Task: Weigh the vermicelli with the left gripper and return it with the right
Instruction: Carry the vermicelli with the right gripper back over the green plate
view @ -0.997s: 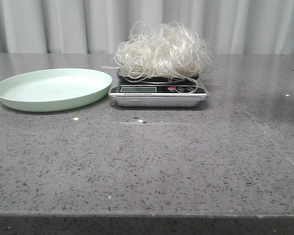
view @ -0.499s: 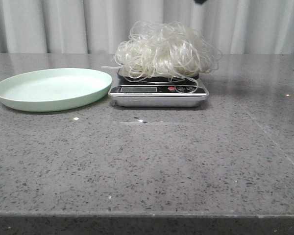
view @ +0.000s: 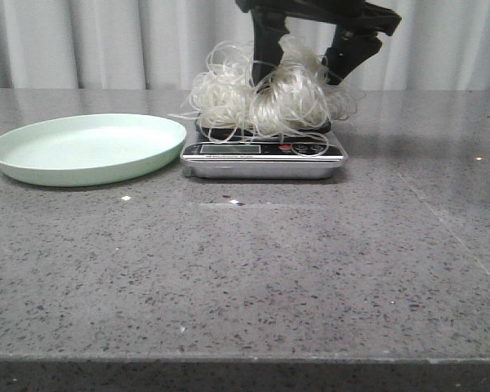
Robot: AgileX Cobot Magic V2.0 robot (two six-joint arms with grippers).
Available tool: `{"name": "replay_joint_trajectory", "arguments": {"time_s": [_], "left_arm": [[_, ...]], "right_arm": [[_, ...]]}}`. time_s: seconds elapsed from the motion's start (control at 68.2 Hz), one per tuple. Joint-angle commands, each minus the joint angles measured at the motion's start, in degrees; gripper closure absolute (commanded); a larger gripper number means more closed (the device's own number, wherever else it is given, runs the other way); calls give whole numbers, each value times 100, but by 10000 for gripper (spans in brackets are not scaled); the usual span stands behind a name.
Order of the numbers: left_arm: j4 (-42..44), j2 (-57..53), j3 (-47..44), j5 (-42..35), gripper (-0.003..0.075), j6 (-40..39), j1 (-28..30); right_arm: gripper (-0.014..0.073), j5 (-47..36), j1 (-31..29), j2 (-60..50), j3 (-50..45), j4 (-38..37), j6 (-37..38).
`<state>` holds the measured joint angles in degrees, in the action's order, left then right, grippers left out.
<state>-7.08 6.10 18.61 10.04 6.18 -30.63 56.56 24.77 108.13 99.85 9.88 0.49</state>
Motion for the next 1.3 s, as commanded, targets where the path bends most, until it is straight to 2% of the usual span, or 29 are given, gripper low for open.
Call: {"name": "replay_joint_trajectory", "arguments": {"time_s": [0.0, 0.044, 0.059, 0.073, 0.088, 0.103, 0.117, 0.132, 0.205, 0.44, 0.748, 0.821, 0.924, 0.982, 1.012, 1.29], "left_arm": [[-9, 66, 152, -474, 594, 7, -44], [-9, 66, 152, -474, 594, 7, -44], [-9, 66, 152, -474, 594, 7, -44], [-9, 66, 152, -474, 594, 7, -44], [-9, 66, 152, -474, 594, 7, -44], [-9, 66, 152, -474, 594, 7, -44], [-9, 66, 152, -474, 594, 7, -44], [-9, 66, 152, -474, 594, 7, -44], [-9, 66, 152, -474, 594, 7, -44], [-9, 66, 152, -474, 594, 7, -44], [-9, 66, 152, -474, 594, 7, -44], [-9, 66, 152, -474, 594, 7, -44], [-9, 66, 152, -474, 594, 7, -44], [-9, 66, 152, -474, 594, 7, -44], [-9, 66, 152, -474, 594, 7, -44], [-9, 66, 152, -474, 594, 7, -44]], "right_arm": [[125, 154, 69, -166, 147, 31, -151], [277, 254, 69, -147, 197, 31, -151], [300, 288, 69, -147, 207, 31, -151], [389, 337, 69, -139, 258, 31, -151], [411, 371, 69, -139, 274, 31, -151], [473, 412, 69, -139, 321, 31, -151], [481, 412, 69, -139, 338, 31, -151], [451, 438, 69, -139, 419, 31, -151], [405, 543, 69, -139, 736, 42, -151], [406, 799, 357, -145, 2169, 650, -151], [394, -734, 1299, 323, 2342, 783, -151], [326, -863, 1392, 530, 2342, 794, -151], [81, -740, 1420, 846, 2342, 917, -151], [-8, -596, 1420, 948, 2342, 933, -151], [-25, -557, 1420, 961, 2342, 933, -151], [-4, -399, 1098, 333, 2337, 839, -151]]}}
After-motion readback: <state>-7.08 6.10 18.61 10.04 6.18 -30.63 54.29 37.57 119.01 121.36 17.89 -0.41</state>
